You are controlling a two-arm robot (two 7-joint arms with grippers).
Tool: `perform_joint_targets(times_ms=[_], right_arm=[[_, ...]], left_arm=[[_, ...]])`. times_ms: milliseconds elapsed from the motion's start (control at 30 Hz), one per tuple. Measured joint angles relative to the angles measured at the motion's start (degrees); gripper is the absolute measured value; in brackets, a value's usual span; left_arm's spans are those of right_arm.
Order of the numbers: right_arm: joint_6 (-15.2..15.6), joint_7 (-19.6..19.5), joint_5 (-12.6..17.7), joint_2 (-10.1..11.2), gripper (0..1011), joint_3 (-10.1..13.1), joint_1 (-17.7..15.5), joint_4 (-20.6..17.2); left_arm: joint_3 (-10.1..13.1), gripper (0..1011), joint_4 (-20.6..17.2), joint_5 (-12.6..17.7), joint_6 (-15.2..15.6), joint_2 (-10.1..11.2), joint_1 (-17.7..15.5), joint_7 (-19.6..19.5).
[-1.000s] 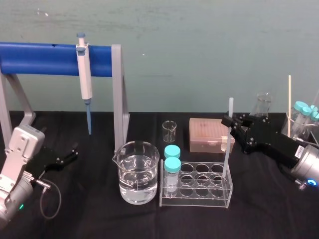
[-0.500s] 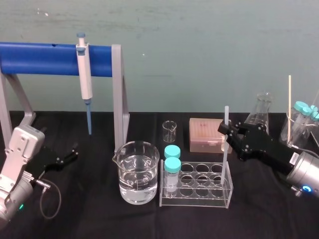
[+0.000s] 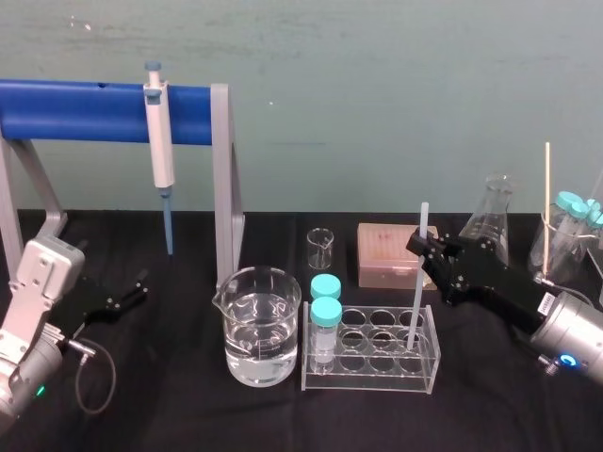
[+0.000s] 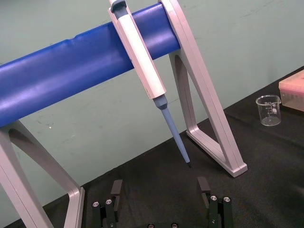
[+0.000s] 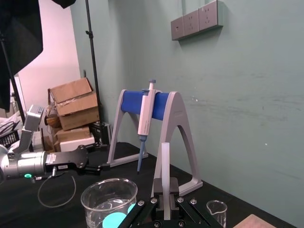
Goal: Pick up the stirring rod with one hand, then place it down.
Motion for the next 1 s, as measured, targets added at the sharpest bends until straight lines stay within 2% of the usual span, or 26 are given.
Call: perform_joint_targets(times_ms=[500, 1000], right_arm=[[-0.32, -0.07, -1.68, -1.07, 67, -0.88, 0.73, 2.36], [0.84, -0.63, -2.99, -1.93, 67, -1.81, 0.87, 4.67]], left_arm=[[0.0, 1000, 0.0, 0.0, 0.0, 0.0, 0.0, 0.0], [0.0, 1000, 0.0, 0.0, 0.0, 0.0, 0.0, 0.0]])
